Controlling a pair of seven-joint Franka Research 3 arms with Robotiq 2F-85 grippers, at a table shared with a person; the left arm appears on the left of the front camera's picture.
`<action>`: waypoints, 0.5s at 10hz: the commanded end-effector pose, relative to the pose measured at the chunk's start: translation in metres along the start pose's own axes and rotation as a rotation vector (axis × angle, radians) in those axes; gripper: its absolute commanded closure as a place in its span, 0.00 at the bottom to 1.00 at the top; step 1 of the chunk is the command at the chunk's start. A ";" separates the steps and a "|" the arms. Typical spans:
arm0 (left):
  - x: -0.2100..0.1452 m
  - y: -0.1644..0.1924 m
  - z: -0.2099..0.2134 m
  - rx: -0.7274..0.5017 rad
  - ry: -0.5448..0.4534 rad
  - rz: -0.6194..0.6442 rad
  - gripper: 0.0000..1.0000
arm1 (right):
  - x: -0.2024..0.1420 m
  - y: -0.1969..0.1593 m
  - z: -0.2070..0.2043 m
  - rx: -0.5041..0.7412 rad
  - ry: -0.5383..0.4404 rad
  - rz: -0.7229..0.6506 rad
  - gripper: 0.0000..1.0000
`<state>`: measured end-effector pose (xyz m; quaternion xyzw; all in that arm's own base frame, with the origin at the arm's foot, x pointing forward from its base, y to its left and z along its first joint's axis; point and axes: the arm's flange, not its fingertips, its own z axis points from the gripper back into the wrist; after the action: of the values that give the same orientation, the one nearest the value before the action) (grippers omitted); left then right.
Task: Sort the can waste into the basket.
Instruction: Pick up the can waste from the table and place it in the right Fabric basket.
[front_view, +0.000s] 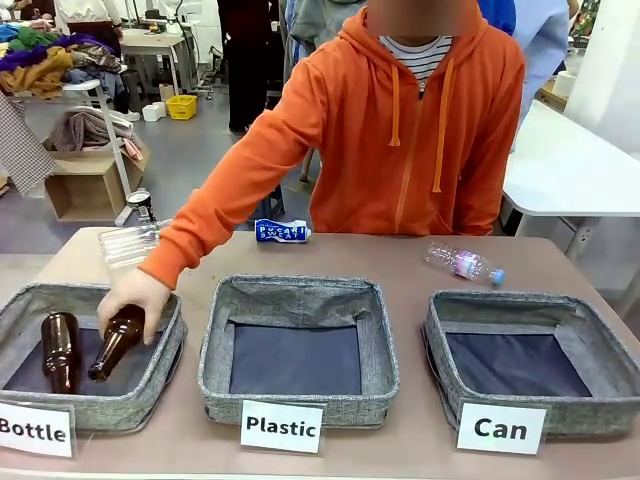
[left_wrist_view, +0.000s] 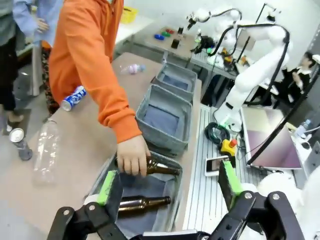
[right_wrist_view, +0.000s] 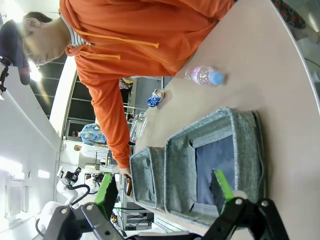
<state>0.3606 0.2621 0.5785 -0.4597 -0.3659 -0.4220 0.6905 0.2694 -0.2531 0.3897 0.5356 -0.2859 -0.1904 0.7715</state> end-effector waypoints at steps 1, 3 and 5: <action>-0.003 -0.013 -0.010 0.004 -0.042 -0.035 0.00 | 0.003 0.001 -0.001 0.025 -0.020 0.027 0.00; -0.001 -0.009 -0.022 -0.004 -0.018 -0.026 0.00 | 0.003 0.001 -0.001 0.025 -0.020 0.027 0.00; 0.011 -0.009 -0.037 -0.011 0.022 -0.009 0.00 | 0.003 0.001 -0.001 0.025 -0.020 0.027 0.00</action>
<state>0.3610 0.2370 0.5775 -0.4609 -0.3665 -0.4349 0.6813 0.2694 -0.2531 0.3897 0.5356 -0.2859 -0.1904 0.7714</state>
